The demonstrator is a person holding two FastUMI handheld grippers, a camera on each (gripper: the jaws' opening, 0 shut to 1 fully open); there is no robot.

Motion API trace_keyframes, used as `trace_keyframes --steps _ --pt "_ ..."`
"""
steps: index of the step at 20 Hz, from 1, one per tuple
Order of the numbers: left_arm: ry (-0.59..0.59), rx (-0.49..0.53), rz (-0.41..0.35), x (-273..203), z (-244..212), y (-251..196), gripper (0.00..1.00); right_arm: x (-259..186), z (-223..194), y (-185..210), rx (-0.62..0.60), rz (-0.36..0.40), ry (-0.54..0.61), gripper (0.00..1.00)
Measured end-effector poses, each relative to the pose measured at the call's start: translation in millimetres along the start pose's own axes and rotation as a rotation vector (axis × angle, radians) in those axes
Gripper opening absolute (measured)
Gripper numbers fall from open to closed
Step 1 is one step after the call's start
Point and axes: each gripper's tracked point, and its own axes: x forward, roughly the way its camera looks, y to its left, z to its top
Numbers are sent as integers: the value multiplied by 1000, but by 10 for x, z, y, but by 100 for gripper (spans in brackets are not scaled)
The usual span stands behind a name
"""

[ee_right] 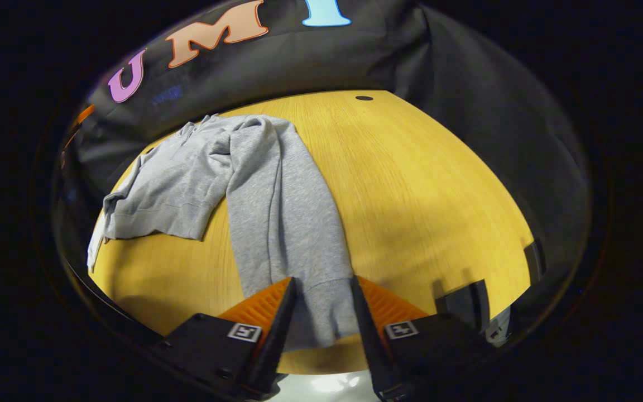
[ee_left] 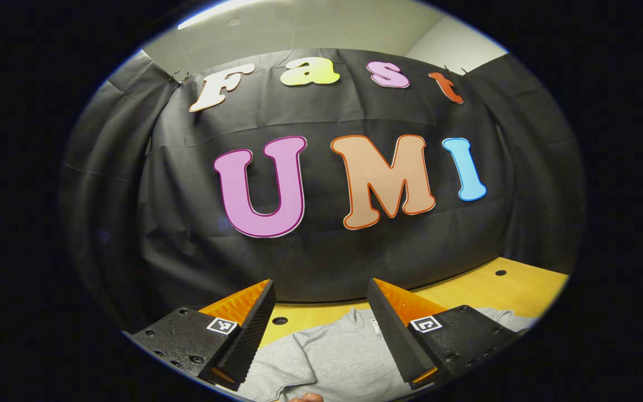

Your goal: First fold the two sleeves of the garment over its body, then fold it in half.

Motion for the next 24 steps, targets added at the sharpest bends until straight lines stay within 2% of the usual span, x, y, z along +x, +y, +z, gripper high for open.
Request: trace_keyframes --steps 1,3,4,7,8,10,11,12,13,15,16,24 --pt "1 -1 2 1 -9 7 96 8 -5 65 22 24 17 52" --pt "4 -1 6 2 -21 25 96 11 -20 151 76 33 33 16" --pt "2 -1 10 1 -15 38 96 11 33 174 96 43 25 11" --pt "-3 2 13 -2 -11 62 96 -4 132 214 161 63 7 11" --pt "-6 3 15 0 1 67 93 -10 194 205 183 66 -2 11" --pt "-9 5 15 -1 14 73 96 -48 364 199 232 73 -36 11" --pt "-13 4 16 -14 12 83 93 -61 457 213 252 80 -56 11" --pt "-16 3 16 -19 24 88 96 -81 563 228 263 87 -76 16" --pt "-17 4 19 -19 14 97 96 -94 677 233 265 87 -101 11" --pt "-18 5 26 -31 25 140 99 -136 917 308 273 104 -147 11" --pt "-19 5 32 -42 29 168 96 -170 1060 355 283 119 -172 11" --pt "-11 6 110 -191 -15 521 96 -261 2040 921 280 247 -311 11"
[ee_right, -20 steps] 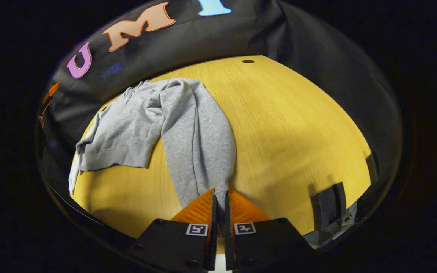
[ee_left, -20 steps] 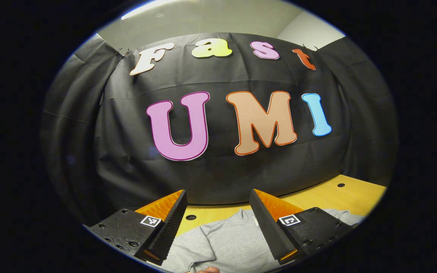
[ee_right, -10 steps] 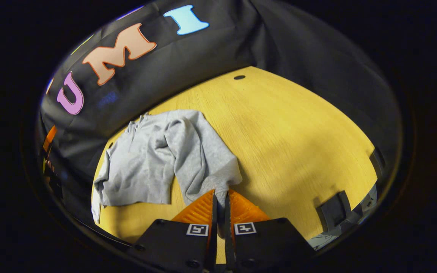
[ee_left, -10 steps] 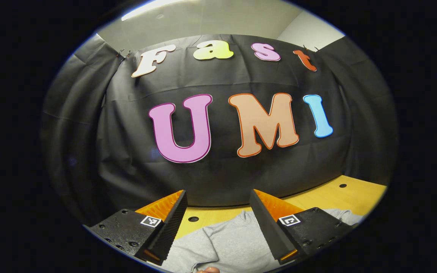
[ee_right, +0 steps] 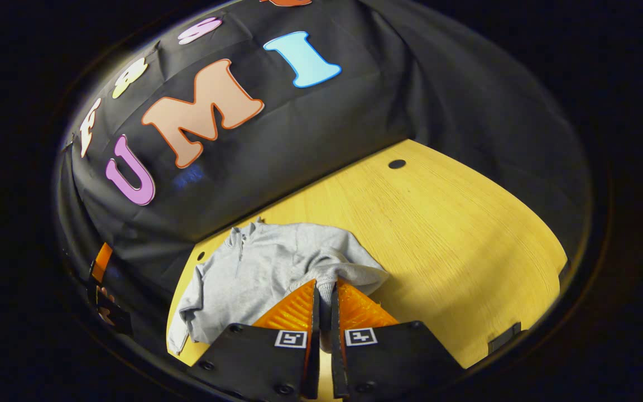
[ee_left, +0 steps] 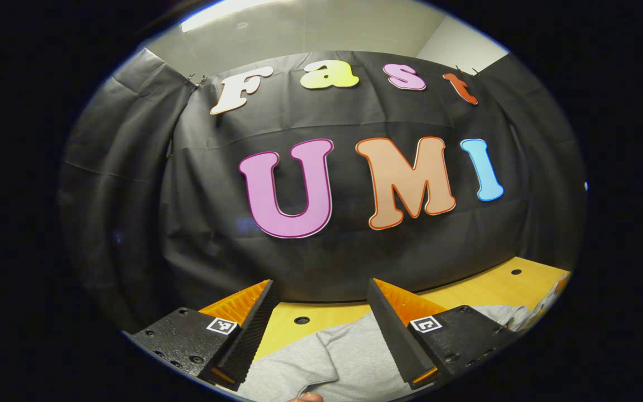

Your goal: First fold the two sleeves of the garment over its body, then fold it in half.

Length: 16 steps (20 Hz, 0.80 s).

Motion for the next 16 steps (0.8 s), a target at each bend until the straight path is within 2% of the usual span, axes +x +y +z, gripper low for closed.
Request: trace_keyframes --steps 4,5,6,7,9,10,16 --pt "11 12 48 -57 -58 236 96 171 193 364 -4 62 -28 11" --pt "12 15 59 -66 -61 284 93 235 237 470 -7 75 -37 11" --pt "12 18 70 -92 -56 335 99 301 260 562 -14 86 -44 11" --pt "12 20 78 -109 -63 384 96 353 247 662 -21 100 -44 11" --pt "6 20 96 -136 -50 479 99 446 215 876 -43 124 -41 11" --pt "5 21 109 -142 -44 535 96 495 208 1003 -59 142 -40 11" --pt "21 23 182 -256 -117 899 96 772 241 1889 -121 260 -30 11"
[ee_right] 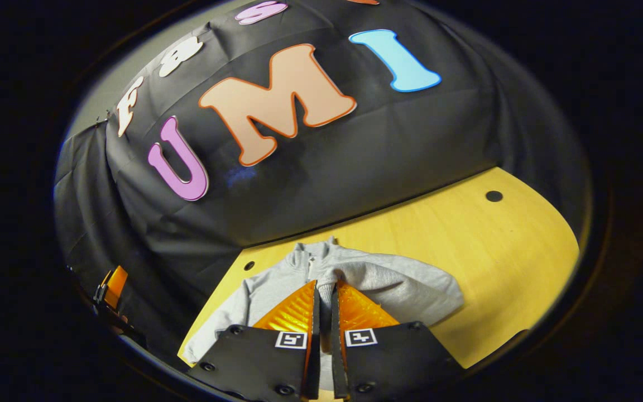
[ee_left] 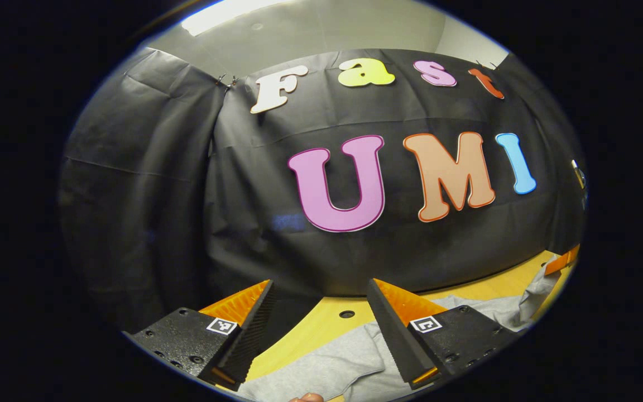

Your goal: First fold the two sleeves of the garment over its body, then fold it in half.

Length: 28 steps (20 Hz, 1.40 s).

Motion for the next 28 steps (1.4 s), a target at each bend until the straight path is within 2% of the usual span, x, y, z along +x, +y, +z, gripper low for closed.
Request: trace_keyframes --steps 3,4,6,9,12,19,24,26,28 --pt "5 3 35 -53 -24 175 93 198 19 311 -32 48 12 11" --pt "9 4 46 -67 -38 236 99 263 19 402 -50 60 16 11" --pt "19 7 69 -102 -77 366 96 380 22 579 -78 88 23 11" --pt "33 7 101 -148 -133 540 99 572 -69 854 -91 130 48 11" --pt "44 13 129 -214 -184 710 96 781 -281 1116 -114 165 94 11" --pt "86 34 204 -349 -362 1141 96 1267 -1016 1613 -182 215 242 11" --pt "133 58 266 -504 -543 1480 96 1589 -1412 1599 -190 204 352 11" --pt "160 61 290 -566 -642 1603 96 1651 -1469 1563 -172 191 399 11" --pt "184 65 313 -634 -728 1722 96 1768 -1356 1540 -159 169 436 11"
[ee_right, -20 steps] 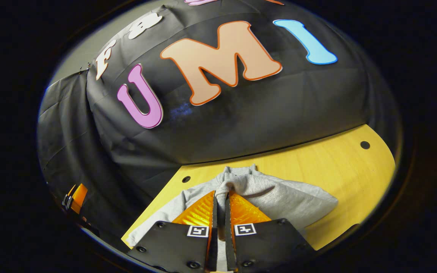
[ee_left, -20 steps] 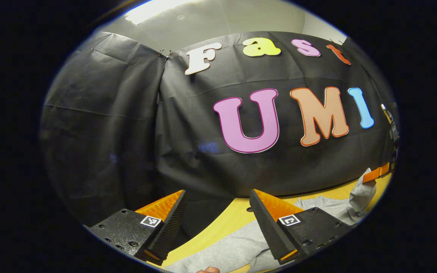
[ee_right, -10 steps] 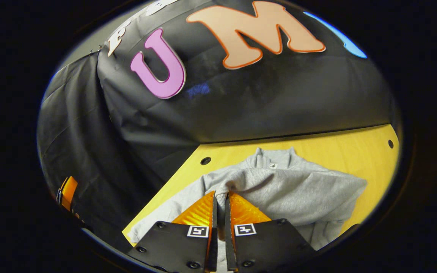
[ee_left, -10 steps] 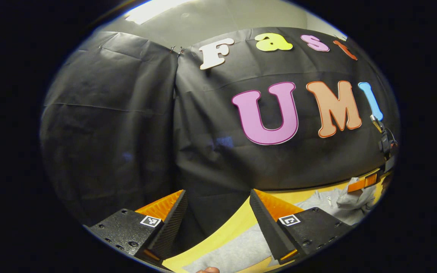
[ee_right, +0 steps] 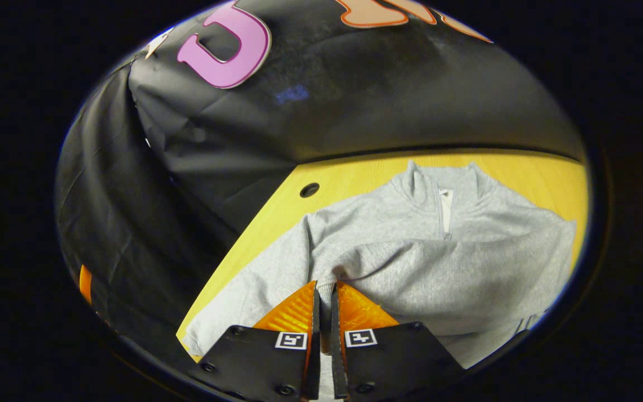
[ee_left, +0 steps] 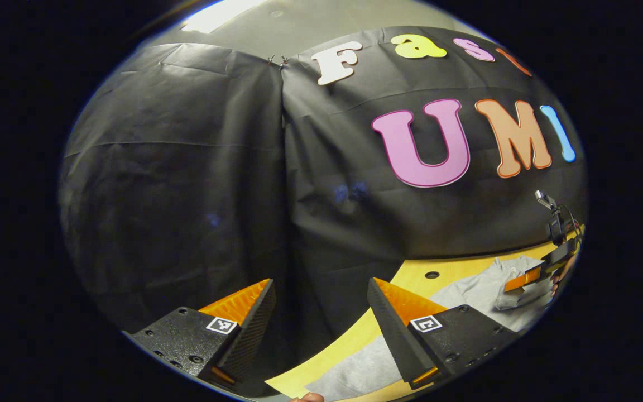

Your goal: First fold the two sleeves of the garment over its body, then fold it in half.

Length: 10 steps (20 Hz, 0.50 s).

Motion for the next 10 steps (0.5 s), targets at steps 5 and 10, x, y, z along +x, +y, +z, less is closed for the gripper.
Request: trace_keyframes --steps 5,10 --pt "49 14 21 50 -213 110 96 5 182 302 114 91 10 30" --pt "127 15 2 -62 -695 209 96 -231 381 570 23 116 -101 95"
